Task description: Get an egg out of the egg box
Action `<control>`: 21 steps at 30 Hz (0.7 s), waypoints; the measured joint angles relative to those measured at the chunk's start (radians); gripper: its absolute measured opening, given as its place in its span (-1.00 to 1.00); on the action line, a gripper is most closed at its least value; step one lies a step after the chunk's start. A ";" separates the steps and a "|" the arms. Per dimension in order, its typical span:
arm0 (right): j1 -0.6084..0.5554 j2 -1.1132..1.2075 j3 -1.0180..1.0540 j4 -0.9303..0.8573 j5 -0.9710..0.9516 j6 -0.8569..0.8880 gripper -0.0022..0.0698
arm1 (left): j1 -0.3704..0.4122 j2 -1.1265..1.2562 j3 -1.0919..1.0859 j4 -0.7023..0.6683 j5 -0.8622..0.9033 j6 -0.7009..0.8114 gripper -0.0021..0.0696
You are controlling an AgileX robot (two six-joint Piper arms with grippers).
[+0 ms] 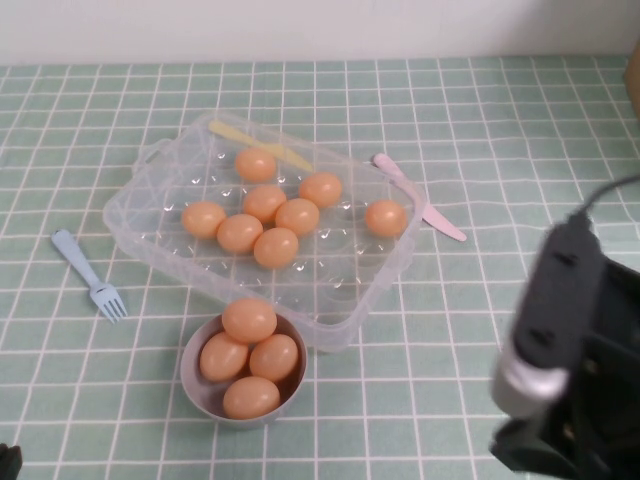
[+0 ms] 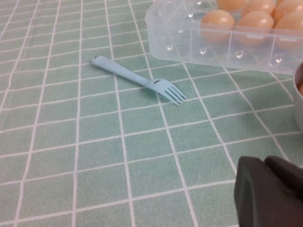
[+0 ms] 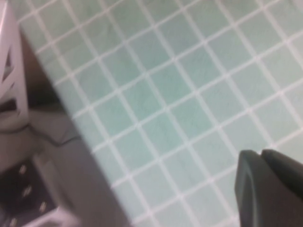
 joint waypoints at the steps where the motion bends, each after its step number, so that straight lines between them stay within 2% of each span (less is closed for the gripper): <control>1: 0.000 -0.019 0.014 0.003 0.016 0.000 -0.98 | 0.000 0.000 0.000 0.000 0.000 0.000 -0.95; 7: 0.000 -0.091 0.033 -0.006 0.144 0.002 -0.98 | 0.000 0.000 0.000 0.000 0.000 0.000 -0.95; 12: 0.000 -0.097 0.066 -0.051 0.157 0.002 -0.98 | 0.000 0.000 0.000 0.000 0.000 0.000 -0.95; 18: -0.047 -0.117 0.142 -0.061 0.006 0.002 -0.98 | 0.000 0.000 0.000 0.000 0.000 0.000 -0.95; 21: -0.183 -0.187 0.247 0.001 -0.153 0.002 -0.98 | 0.000 0.000 0.000 0.000 0.000 0.000 -0.95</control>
